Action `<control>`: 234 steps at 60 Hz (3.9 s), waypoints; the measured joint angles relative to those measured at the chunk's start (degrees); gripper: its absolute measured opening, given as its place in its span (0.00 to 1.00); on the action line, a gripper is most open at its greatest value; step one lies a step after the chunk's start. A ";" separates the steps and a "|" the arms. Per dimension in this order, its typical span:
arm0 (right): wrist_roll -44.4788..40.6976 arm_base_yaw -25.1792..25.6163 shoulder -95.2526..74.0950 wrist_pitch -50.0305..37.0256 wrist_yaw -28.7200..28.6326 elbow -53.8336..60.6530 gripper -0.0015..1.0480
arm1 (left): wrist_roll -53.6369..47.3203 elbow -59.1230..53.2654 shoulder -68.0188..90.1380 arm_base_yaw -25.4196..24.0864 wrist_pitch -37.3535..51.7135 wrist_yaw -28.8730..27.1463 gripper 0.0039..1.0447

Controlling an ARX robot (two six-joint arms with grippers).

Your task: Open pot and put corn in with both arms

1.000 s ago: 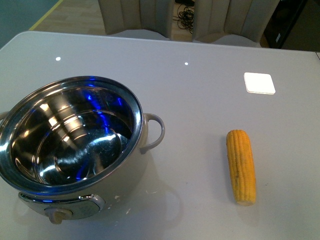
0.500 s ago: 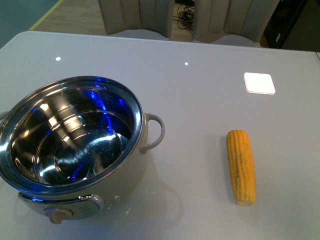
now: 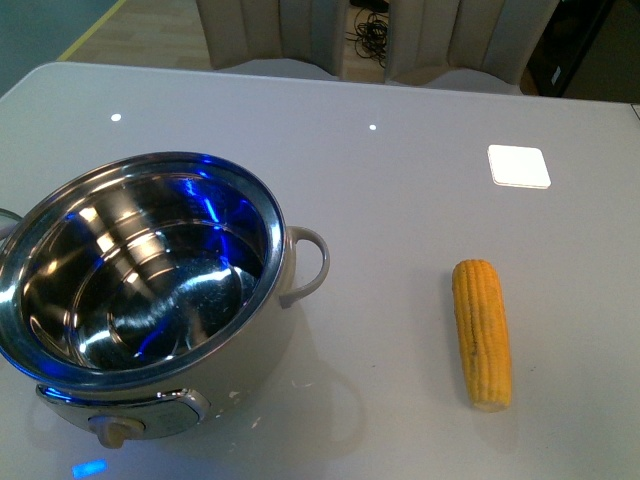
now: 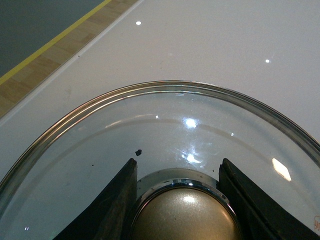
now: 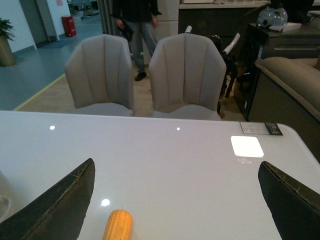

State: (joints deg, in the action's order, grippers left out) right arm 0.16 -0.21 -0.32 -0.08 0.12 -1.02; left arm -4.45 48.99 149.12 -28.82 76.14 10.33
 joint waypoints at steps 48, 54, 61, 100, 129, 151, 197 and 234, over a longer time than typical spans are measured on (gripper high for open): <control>0.00 0.00 0.00 0.00 0.00 0.00 0.91 | -1.68 1.03 3.13 0.48 2.25 -1.22 0.41; 0.00 0.00 0.00 0.00 0.00 0.00 0.91 | -1.68 1.20 3.13 0.48 1.73 -1.14 0.41; 0.00 0.00 0.00 0.00 0.00 0.00 0.91 | -1.51 1.22 2.93 0.48 1.44 -1.14 0.43; 0.00 0.00 0.00 0.00 0.00 0.00 0.91 | -1.92 -0.90 -5.90 -0.02 -1.03 -0.85 0.93; 0.00 0.00 0.00 0.00 -0.02 0.00 0.91 | 1.88 -15.45 -33.22 -1.66 -6.62 6.64 0.93; 0.00 0.00 0.00 0.00 0.00 0.00 0.91 | 3.06 -26.64 -58.99 6.78 -12.22 2.60 0.93; 0.00 0.00 0.00 0.00 0.00 0.00 0.91 | 9.05 -41.99 -112.80 21.22 -45.33 -9.88 0.93; 0.00 0.00 0.00 0.00 0.00 0.00 0.91 | 11.63 -46.14 -126.57 25.07 -57.86 -13.51 0.93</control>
State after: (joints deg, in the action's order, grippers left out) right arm 0.16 -0.21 -0.32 -0.08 0.12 -1.02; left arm 7.18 2.85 22.55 -3.75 18.28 -3.18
